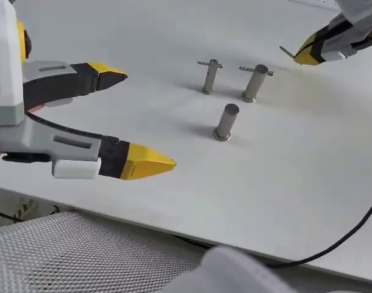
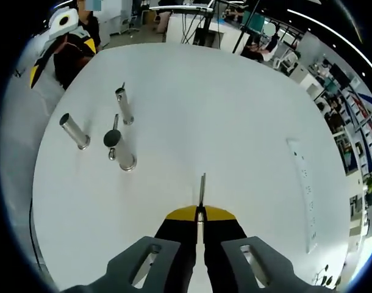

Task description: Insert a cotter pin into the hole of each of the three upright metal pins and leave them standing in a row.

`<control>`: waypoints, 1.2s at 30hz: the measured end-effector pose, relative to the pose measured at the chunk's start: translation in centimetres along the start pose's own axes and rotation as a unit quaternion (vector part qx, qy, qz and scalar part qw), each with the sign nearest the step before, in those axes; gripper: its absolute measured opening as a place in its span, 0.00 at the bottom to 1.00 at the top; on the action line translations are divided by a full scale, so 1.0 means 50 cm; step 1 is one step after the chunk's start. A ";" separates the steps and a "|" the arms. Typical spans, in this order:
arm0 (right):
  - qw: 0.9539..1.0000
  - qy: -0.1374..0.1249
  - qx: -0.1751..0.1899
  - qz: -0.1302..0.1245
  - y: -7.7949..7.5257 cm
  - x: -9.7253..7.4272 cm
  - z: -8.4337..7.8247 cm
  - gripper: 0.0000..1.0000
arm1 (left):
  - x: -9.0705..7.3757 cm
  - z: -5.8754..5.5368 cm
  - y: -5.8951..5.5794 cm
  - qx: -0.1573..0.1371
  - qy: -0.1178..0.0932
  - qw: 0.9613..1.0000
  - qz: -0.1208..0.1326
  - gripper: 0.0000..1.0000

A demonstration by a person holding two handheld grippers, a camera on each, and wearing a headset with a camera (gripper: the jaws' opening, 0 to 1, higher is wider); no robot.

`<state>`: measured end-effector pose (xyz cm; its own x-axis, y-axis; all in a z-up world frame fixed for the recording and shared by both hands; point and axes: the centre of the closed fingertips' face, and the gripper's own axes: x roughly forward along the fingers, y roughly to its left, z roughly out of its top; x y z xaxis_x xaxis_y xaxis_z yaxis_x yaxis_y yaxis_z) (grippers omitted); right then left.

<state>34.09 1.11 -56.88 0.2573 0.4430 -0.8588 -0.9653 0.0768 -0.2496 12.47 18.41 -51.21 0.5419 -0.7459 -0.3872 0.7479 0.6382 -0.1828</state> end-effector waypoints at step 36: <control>0.977 -0.187 -0.010 -0.107 0.207 -0.167 0.121 0.00 | 0.112 0.103 0.004 -0.042 -0.015 0.998 -0.046 0.71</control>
<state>21.67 3.60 -49.62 0.4151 0.7136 -0.5643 -0.8893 0.1874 -0.4171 17.62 13.38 -48.73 0.4845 -0.8068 -0.3381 0.7606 0.5794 -0.2928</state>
